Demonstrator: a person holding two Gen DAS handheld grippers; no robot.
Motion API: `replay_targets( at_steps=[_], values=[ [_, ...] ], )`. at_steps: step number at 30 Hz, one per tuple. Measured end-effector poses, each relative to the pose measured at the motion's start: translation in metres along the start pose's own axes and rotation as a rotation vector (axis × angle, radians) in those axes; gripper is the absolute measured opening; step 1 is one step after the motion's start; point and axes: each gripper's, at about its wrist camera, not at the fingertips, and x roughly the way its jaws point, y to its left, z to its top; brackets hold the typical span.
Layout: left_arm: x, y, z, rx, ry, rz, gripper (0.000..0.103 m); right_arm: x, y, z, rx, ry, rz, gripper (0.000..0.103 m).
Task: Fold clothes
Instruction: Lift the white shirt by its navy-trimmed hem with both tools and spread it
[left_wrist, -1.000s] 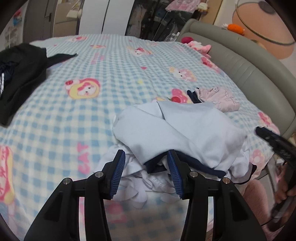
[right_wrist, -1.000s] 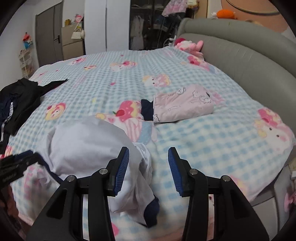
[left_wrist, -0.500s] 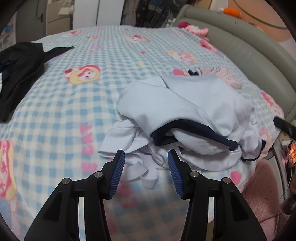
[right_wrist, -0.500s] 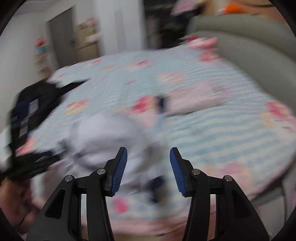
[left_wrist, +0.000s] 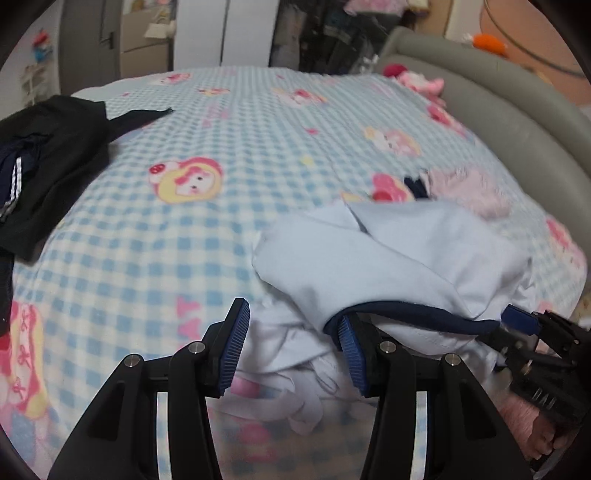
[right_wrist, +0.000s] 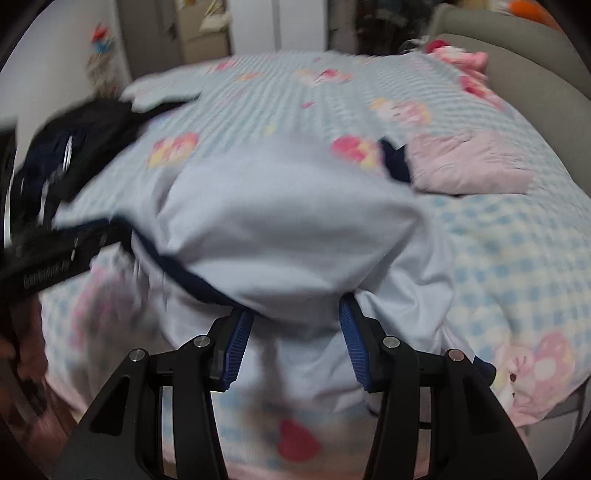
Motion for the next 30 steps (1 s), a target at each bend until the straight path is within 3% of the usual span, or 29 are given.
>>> replay_targets(
  at_steps=[3,6,7,8,12,18,20,22,25,30],
  values=[
    [0.015,-0.012,0.000,0.046,0.060,-0.065,0.050,-0.008,-0.016,0.006,0.071,-0.048,-0.011,0.049],
    [0.034,-0.034,-0.002,0.146,0.085,-0.014,0.047,-0.008,-0.024,0.013,0.113,-0.075,-0.033,0.049],
    [0.034,-0.037,0.002,0.145,0.082,-0.010,0.020,-0.009,-0.026,0.016,0.125,-0.080,-0.035,0.049],
    [0.032,-0.038,0.007,0.134,0.074,-0.019,0.007,-0.010,-0.029,0.019,0.137,-0.085,-0.037,0.049],
    [-0.019,-0.039,0.037,0.081,-0.072,-0.092,0.006,-0.018,-0.033,0.026,0.140,-0.088,-0.023,0.049],
    [-0.106,-0.035,0.059,0.043,-0.196,-0.164,0.006,-0.010,0.005,0.020,0.006,0.022,0.179,0.049],
    [-0.134,-0.028,0.054,0.035,-0.232,-0.162,0.006,-0.011,0.023,0.019,-0.049,-0.007,0.154,0.049],
    [-0.158,-0.018,0.043,0.026,-0.263,-0.134,0.006,-0.014,0.028,0.022,-0.020,-0.049,0.136,0.049],
    [-0.177,0.004,0.033,0.004,-0.276,-0.092,0.006,-0.024,0.027,0.034,0.065,-0.082,0.189,0.049],
    [-0.206,0.031,0.024,-0.027,-0.315,-0.097,0.006,-0.060,0.048,0.058,0.048,-0.194,0.133,0.049]
  ],
)
